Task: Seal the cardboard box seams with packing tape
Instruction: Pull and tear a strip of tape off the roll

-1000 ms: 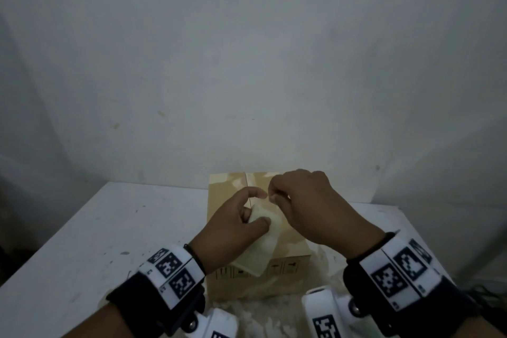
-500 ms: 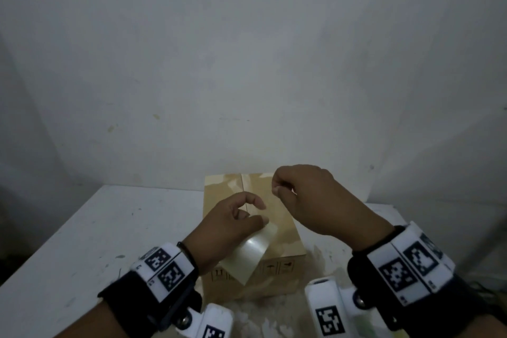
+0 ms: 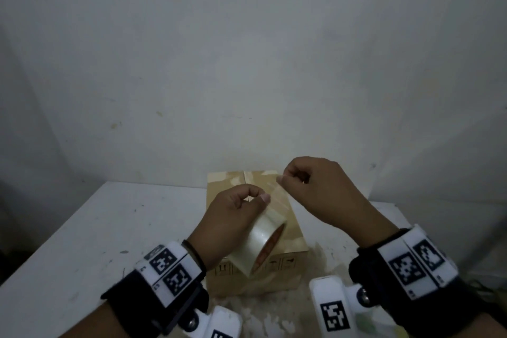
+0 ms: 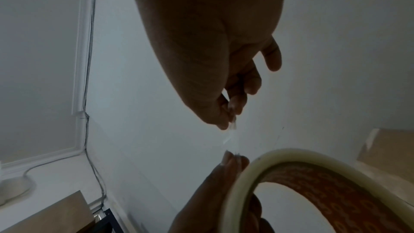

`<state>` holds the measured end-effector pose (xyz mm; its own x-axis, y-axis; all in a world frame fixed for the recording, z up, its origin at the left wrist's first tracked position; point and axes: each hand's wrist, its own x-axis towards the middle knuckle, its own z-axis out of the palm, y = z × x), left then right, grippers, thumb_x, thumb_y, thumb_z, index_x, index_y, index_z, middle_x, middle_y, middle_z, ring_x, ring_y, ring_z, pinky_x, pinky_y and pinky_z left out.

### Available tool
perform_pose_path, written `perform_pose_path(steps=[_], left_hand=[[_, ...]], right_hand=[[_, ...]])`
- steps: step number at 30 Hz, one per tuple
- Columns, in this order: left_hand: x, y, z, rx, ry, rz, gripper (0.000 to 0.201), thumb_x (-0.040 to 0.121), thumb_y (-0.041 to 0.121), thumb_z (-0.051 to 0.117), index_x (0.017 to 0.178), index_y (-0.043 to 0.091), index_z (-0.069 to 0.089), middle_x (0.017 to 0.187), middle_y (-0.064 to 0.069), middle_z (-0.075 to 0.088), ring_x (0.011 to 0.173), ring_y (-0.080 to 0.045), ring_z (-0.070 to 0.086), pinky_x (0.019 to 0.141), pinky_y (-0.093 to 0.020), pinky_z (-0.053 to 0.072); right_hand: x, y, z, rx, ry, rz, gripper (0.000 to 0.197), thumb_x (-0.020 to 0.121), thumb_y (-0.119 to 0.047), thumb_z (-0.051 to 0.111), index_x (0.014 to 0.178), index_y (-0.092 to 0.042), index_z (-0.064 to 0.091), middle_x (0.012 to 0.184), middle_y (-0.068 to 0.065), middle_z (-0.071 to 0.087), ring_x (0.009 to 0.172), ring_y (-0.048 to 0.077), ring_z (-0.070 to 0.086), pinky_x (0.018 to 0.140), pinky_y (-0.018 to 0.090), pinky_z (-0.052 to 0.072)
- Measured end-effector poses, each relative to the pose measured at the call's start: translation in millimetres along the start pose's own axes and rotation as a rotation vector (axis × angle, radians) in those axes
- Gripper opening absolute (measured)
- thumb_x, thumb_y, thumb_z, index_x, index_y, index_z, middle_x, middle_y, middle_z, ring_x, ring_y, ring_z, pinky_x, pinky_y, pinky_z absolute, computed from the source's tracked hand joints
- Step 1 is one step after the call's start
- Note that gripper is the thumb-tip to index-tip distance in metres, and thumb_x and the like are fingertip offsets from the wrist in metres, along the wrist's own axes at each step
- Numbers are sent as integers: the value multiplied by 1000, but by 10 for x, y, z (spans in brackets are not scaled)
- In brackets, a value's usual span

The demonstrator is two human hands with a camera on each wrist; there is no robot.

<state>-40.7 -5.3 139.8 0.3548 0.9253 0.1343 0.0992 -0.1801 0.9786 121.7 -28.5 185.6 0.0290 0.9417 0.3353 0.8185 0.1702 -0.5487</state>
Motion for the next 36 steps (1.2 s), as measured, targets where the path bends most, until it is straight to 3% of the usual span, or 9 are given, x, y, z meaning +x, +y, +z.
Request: perform_pose_path(steps=[2,5,8,10,17,24,28,31,36], left_hand=[[-10,-13,15,29,25,14,20,88,28,57,79,13,66,76,-7,66,60,-10,58,58,-18,45],[-14,-48,20,65,57,29,20,88,30,56,77,17,67,85,-16,69,67,-18,58,65,-29,44],[-1,-85,5,97,91,41,19,87,32,57,76,21,67,84,-19,68,67,-20,57,64,-30,43],[19,-93,6,110,106,44,18,87,32,57,75,22,67,85,-19,68,68,-21,57,65,-30,44],[21,-65,59,115,117,49,18,86,33,57,78,21,68,82,-14,69,69,-21,59,64,-28,44],[11,-85,83,156,109,101,18,87,33,56,77,23,67,82,-28,64,63,-21,52,55,-19,39],[6,-110,83,164,113,122,20,89,32,54,76,23,66,80,-26,64,65,-31,55,61,-29,41],[4,-122,70,134,130,137,21,91,27,52,77,20,67,77,-13,68,72,-19,59,62,-19,44],[12,-124,69,140,137,154,22,91,26,51,78,20,67,78,-11,68,70,-14,57,58,-13,42]], right_hand=[[1,-24,-8,-22,44,24,10,83,-39,62,86,-31,58,64,-8,58,62,5,54,64,27,42],[-3,30,-100,-25,240,32,36,82,-37,66,114,-24,54,68,-3,59,64,10,56,64,27,47],[-60,80,-156,12,328,-103,16,83,-28,68,98,-23,67,71,-12,57,69,-2,53,65,5,37],[-127,82,-83,-21,271,-217,12,81,-28,67,89,-22,73,75,-14,58,76,-2,51,73,4,36],[-236,74,163,-106,184,-229,33,78,-41,56,92,-19,75,87,-2,68,88,15,60,79,36,47],[-187,75,216,-76,175,-144,35,80,-37,59,102,-15,73,95,1,69,93,17,62,85,45,50],[-189,85,267,66,141,-56,28,84,-29,67,107,-14,71,98,-3,67,95,10,60,88,20,48],[-208,84,278,198,94,51,28,84,-28,66,109,-17,70,96,-11,64,88,0,59,71,-3,39],[-230,57,269,483,44,194,29,83,-27,67,111,-18,69,104,-9,70,97,-2,62,82,13,47]])
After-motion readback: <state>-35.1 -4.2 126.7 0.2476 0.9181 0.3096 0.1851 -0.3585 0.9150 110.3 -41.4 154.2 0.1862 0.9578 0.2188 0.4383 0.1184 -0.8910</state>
